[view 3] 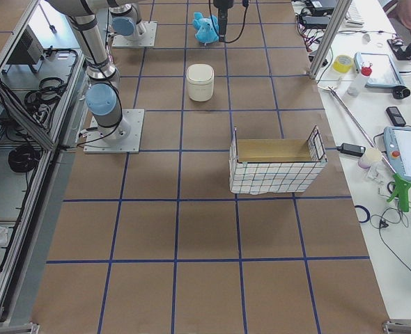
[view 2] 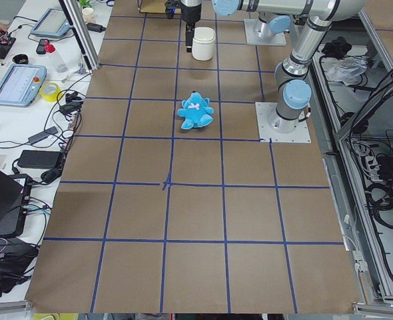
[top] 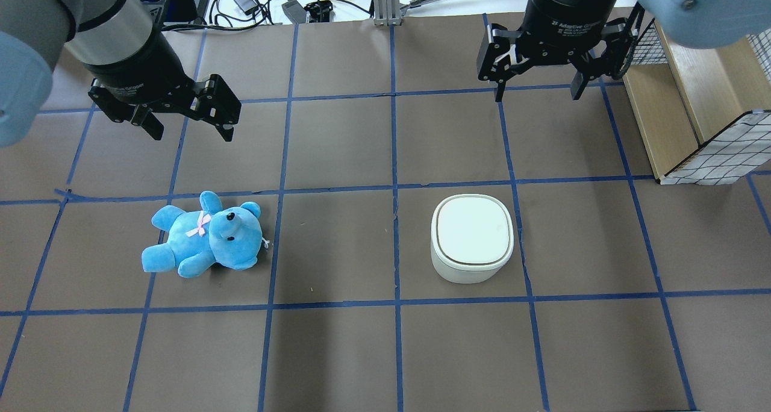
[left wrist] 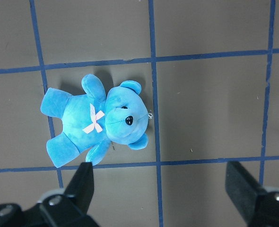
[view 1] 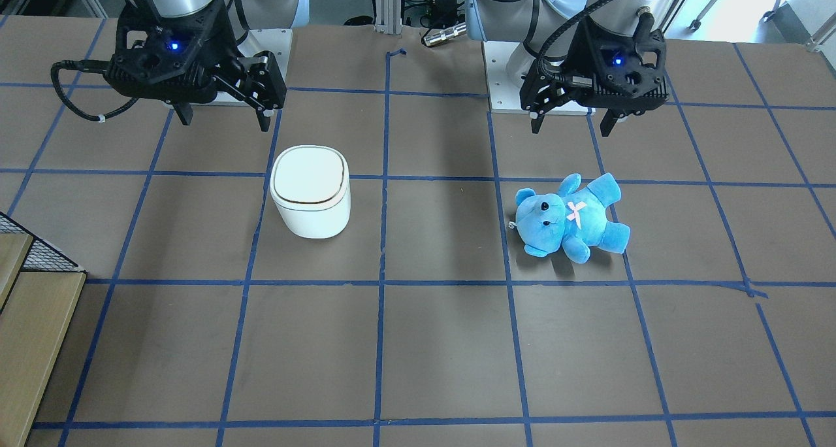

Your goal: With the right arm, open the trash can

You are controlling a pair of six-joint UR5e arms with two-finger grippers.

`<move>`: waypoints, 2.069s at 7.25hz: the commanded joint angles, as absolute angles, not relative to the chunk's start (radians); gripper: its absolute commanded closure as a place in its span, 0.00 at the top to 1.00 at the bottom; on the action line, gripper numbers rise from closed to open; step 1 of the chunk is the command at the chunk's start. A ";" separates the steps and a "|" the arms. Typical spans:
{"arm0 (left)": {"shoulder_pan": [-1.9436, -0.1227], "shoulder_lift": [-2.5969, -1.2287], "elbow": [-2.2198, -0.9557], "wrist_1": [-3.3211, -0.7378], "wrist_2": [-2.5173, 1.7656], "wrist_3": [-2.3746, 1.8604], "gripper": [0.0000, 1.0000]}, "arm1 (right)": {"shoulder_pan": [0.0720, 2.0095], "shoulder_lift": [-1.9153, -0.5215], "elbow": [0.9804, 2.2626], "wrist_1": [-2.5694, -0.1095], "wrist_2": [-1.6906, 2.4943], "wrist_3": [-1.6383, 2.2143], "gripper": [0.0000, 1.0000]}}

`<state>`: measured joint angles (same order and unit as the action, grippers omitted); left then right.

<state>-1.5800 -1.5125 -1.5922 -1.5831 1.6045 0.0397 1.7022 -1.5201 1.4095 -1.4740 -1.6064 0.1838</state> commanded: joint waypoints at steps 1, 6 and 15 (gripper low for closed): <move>-1.580 -1.513 -1.592 -1.583 1.605 0.040 1.00 | 1.703 -1.520 1.411 -1.517 -1.606 0.189 1.00; -1.580 -1.513 -1.592 -1.583 1.605 0.040 1.00 | 1.704 -1.513 1.417 -1.508 -1.598 0.190 1.00; -1.580 -1.513 -1.592 -1.583 1.605 0.040 1.00 | 1.790 -1.494 1.839 -1.751 -1.597 0.288 0.00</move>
